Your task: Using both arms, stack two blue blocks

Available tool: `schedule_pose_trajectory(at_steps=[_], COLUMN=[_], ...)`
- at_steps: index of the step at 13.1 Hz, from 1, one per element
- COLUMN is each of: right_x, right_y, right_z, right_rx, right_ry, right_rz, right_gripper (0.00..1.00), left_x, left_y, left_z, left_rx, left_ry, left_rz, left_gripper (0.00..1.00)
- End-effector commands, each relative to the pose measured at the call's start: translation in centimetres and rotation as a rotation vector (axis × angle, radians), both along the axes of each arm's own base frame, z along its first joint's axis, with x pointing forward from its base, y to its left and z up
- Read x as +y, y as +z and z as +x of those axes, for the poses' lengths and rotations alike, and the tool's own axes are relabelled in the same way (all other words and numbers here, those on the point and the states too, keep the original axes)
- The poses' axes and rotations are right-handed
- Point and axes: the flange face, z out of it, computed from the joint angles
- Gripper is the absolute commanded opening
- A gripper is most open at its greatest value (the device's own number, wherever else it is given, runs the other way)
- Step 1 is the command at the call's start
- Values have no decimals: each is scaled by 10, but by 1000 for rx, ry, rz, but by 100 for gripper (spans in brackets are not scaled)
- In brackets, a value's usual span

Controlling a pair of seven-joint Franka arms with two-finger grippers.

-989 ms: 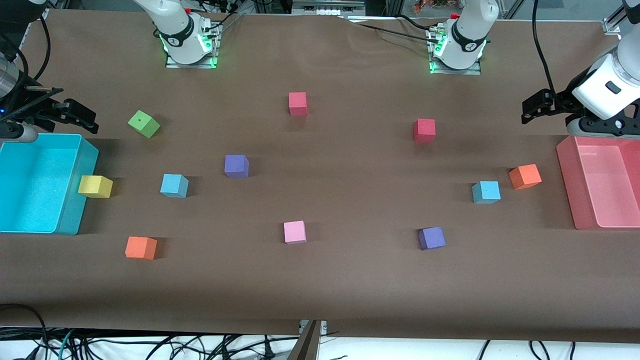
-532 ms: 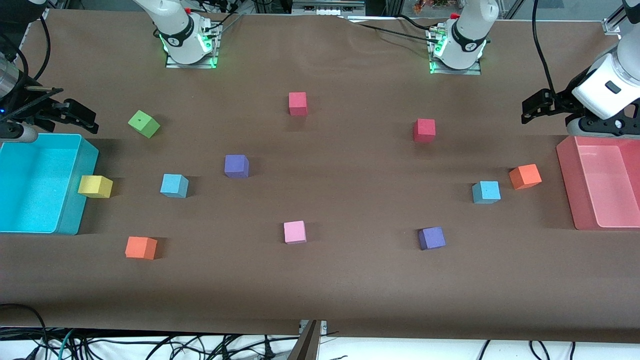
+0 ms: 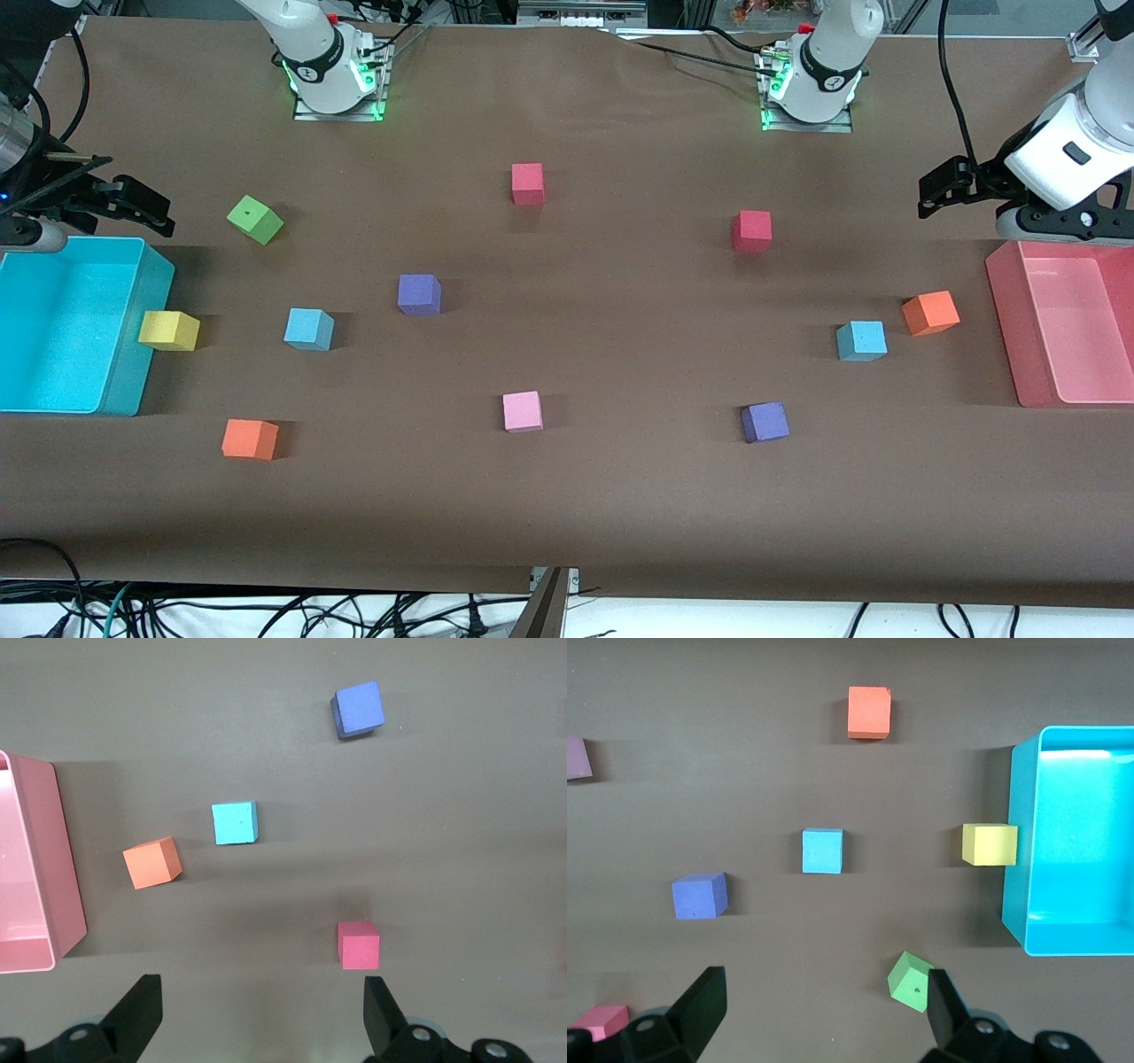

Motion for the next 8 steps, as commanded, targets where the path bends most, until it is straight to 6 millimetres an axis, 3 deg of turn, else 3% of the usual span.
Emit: schedule_pose_trajectory(at_steps=[1,8], right_x=[0,-1], right_y=[3,3], right_z=[-7,-7], right_rx=[1,1], right_ry=[8,6], right_rz=[-12,-12], right_gripper=[100,100], left_x=[0,5], left_y=[6,6], left_z=[-4,-4], left_rx=[-9,-8], left_ry=[-3,3], left_rz=[-21,-18], left_gripper=[100,100])
